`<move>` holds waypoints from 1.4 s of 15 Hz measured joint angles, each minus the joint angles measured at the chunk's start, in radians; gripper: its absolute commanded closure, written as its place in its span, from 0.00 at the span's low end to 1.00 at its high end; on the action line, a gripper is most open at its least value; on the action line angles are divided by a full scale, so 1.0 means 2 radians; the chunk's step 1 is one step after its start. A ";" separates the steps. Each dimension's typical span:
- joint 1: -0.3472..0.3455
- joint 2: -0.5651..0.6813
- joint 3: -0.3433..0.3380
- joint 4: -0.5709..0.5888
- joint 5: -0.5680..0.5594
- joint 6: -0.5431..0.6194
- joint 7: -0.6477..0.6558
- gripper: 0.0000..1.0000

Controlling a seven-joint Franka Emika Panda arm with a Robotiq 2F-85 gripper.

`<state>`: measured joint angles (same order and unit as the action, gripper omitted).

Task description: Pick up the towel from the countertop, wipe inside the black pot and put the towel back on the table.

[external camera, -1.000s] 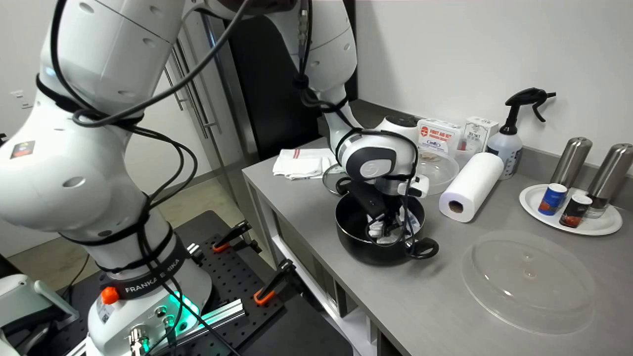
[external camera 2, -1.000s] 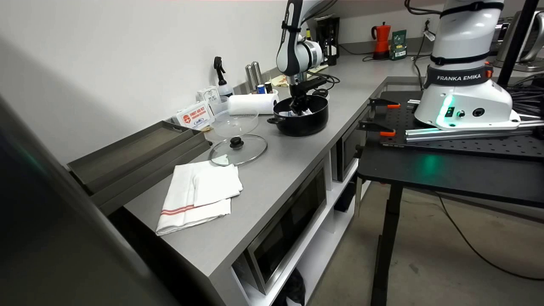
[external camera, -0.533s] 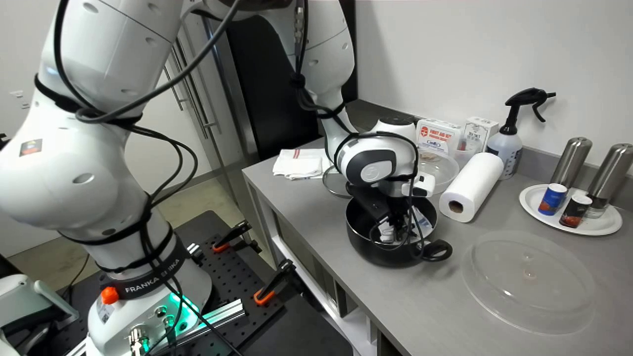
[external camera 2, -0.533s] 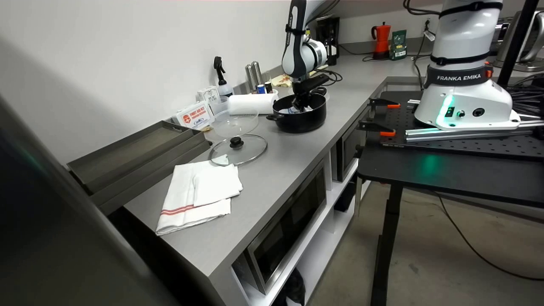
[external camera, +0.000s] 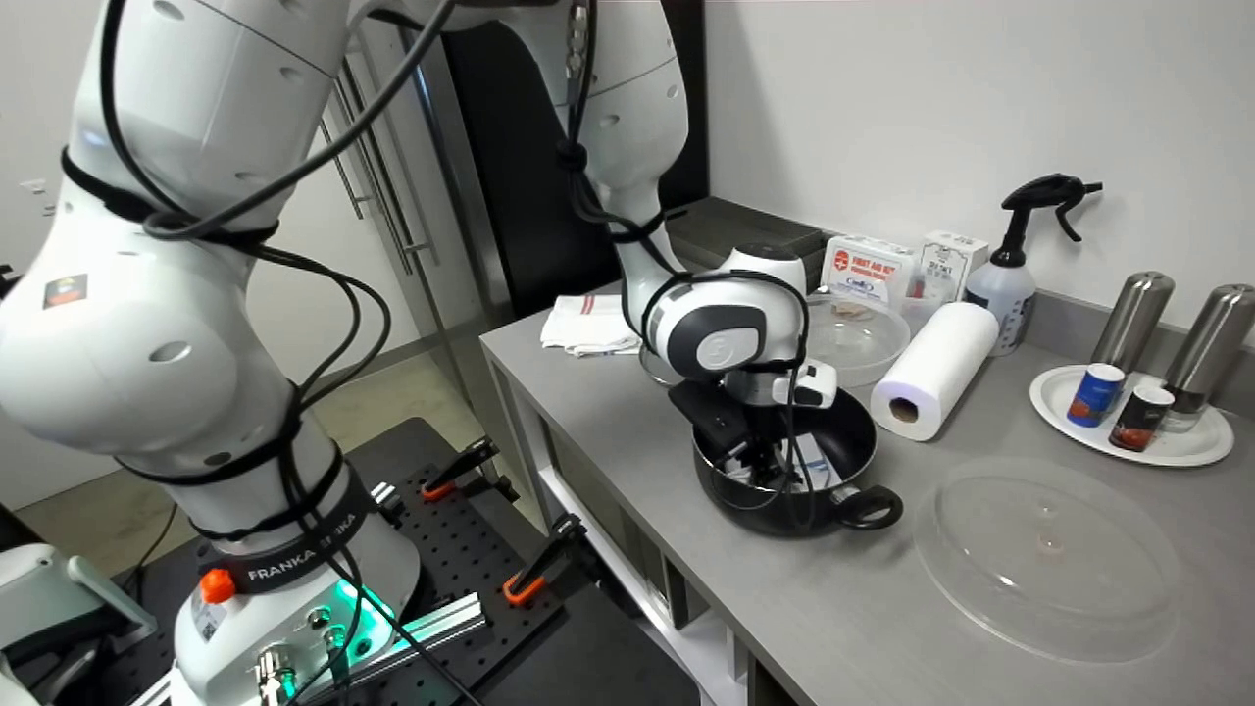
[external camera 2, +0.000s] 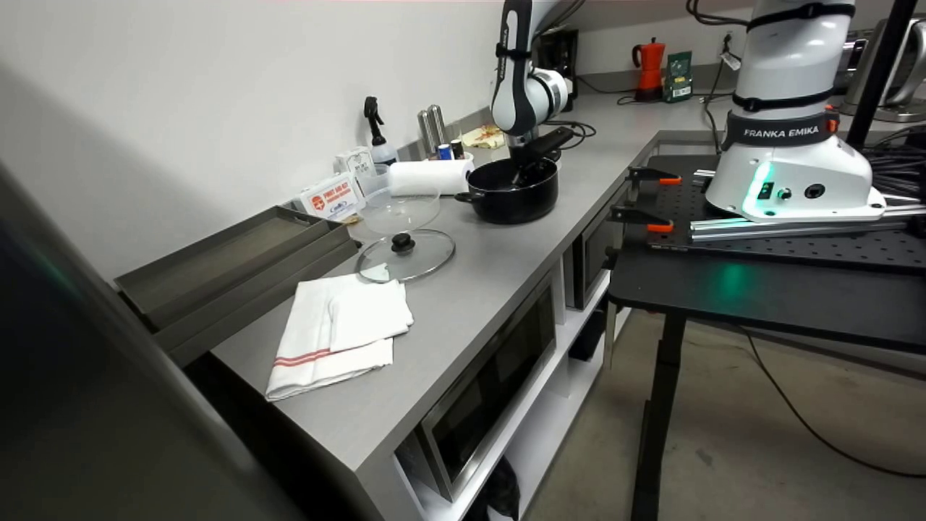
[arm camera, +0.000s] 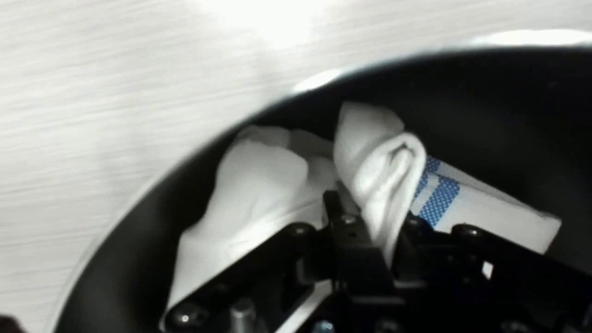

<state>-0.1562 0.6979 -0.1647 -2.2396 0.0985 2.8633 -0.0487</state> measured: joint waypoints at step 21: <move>-0.206 -0.068 0.256 -0.058 0.106 -0.059 -0.296 0.97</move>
<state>-0.5678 0.5622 0.3468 -2.3562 0.3098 2.7451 -0.6398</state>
